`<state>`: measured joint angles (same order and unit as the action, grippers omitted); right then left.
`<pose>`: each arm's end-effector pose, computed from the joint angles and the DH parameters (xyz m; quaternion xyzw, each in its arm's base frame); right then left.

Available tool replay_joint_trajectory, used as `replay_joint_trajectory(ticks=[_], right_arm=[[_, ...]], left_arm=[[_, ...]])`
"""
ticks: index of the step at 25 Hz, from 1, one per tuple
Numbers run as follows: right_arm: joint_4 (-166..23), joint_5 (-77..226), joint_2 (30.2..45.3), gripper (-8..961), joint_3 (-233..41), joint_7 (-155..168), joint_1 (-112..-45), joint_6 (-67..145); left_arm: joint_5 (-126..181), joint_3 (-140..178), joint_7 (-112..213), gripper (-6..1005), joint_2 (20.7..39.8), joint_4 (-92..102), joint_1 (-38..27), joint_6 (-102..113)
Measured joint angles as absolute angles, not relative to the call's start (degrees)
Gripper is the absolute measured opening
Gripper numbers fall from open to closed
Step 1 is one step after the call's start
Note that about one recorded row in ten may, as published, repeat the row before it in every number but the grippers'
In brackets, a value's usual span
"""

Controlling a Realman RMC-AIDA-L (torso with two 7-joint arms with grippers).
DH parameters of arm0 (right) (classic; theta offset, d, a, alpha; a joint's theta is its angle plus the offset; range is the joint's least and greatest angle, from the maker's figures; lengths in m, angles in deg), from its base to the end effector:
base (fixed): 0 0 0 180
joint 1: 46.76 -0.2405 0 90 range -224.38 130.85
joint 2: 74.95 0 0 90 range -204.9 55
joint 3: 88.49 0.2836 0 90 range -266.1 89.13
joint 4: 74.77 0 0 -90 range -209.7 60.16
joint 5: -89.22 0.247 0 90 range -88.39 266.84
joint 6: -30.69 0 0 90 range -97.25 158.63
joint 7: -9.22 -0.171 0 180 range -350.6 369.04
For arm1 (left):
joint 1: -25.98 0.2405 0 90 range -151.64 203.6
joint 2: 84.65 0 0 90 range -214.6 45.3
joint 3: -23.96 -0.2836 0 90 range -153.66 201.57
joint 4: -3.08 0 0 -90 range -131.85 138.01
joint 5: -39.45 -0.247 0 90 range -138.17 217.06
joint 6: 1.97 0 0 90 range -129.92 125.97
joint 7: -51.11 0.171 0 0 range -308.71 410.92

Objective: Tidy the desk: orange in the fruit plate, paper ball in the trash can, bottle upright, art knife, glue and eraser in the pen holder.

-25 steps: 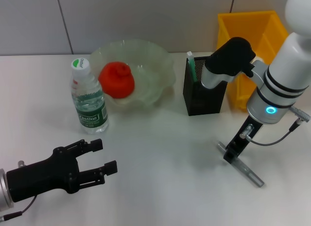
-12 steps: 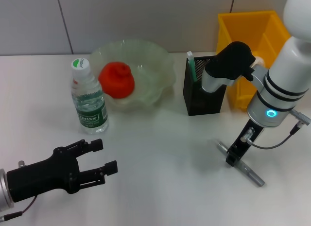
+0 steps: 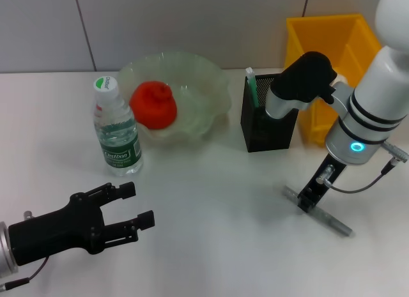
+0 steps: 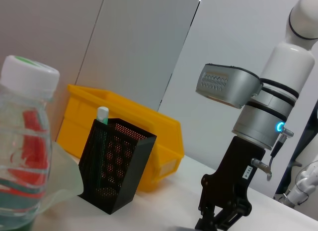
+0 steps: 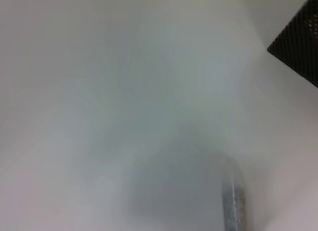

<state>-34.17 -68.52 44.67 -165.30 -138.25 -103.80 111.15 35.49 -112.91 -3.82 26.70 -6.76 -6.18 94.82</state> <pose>0.2062 0.4535 -0.0952 -0.8846 0.3338 -0.2931 0.1418 -0.3492 0.3130 -0.0492 -0.8963 -0.2583 -0.3354 0.1323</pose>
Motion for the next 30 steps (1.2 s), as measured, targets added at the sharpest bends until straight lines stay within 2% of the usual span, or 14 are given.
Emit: replay_joint_trajectory(ticks=[5,9,16,22,30], right_arm=[[-26.4,-61.3,44.35,136,-164.5,-134.9,-101.0,112.8],[-12.2,-49.1,44.18,134,-161.3,-125.5,-93.5,112.9],[-6.5,-31.1,44.19,127,-153.7,-112.3,-85.6,107.3],[-9.6,-26.3,44.09,126,-148.3,-109.0,-84.1,98.5],[-15.7,-29.5,43.72,125,-148.1,-109.3,-87.0,91.3]], left_arm=[[35.5,-112.8,-3.8,861,26.67,-6.8,-6.1,94.9],[35.5,-112.7,-3.8,861,26.64,-6.8,-6.1,94.9],[35.5,-112.5,-3.8,861,26.54,-6.5,-5.9,95.0],[35.5,-112.5,-3.9,861,26.53,-6.4,-5.9,95.3],[35.5,-112.4,-4.2,861,26.53,-6.7,-6.1,95.6]])
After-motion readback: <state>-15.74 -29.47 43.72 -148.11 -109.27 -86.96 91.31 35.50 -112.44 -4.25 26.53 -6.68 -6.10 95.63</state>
